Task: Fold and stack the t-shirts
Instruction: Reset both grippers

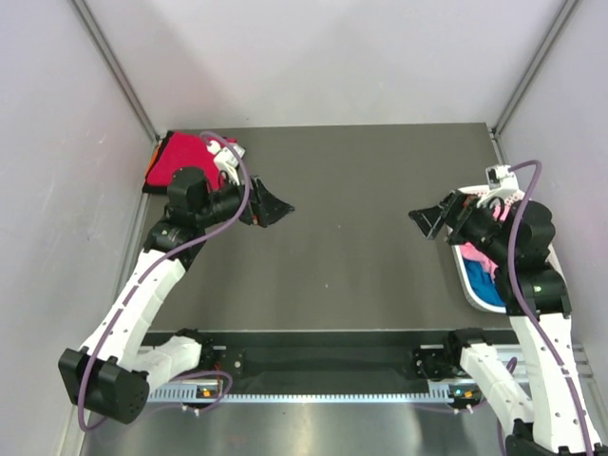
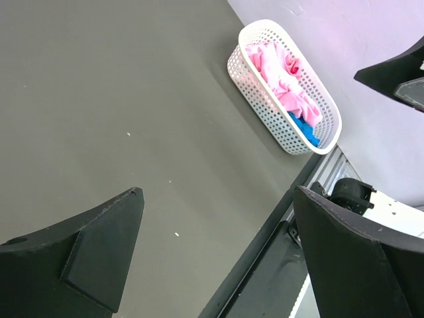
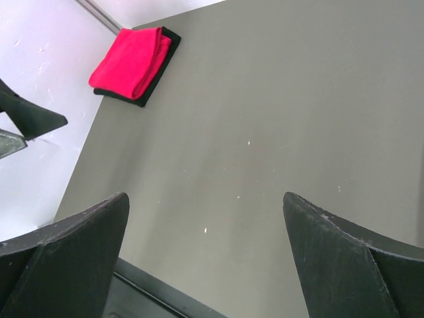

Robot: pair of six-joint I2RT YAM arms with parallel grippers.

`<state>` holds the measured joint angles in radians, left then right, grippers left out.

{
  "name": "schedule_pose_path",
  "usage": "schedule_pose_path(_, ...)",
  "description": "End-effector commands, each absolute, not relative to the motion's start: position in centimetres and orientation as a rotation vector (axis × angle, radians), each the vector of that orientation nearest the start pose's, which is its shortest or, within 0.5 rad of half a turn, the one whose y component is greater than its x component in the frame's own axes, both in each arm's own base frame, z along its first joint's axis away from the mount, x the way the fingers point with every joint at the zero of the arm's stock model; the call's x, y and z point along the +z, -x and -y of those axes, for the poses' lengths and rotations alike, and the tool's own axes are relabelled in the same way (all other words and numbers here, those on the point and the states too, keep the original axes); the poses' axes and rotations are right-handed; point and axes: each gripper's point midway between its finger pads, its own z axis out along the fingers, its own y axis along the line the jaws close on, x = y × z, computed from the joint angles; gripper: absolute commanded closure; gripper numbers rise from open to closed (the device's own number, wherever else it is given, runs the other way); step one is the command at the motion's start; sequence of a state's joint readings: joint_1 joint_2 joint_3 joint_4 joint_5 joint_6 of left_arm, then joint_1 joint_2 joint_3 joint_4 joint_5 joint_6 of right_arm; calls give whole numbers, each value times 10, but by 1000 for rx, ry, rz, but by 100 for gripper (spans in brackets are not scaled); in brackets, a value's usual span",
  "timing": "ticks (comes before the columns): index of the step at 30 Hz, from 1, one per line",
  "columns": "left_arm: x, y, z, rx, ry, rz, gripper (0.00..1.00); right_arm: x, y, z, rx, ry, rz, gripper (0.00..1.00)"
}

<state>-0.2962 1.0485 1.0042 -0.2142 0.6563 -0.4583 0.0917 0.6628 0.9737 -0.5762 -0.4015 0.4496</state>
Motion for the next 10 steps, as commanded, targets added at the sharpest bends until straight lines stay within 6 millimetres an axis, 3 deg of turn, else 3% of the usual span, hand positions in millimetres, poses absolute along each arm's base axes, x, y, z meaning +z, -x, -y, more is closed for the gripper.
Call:
schedule_pose_path(1, 328, -274, 210, -1123, -343, -1796, 1, 330, -233, -107, 745, -45, -1825, 0)
schedule_pose_path(10, 341, -274, 209, -1107, -347, -1773, 1, 340, -242, -99, 695, -71, -1797, 0)
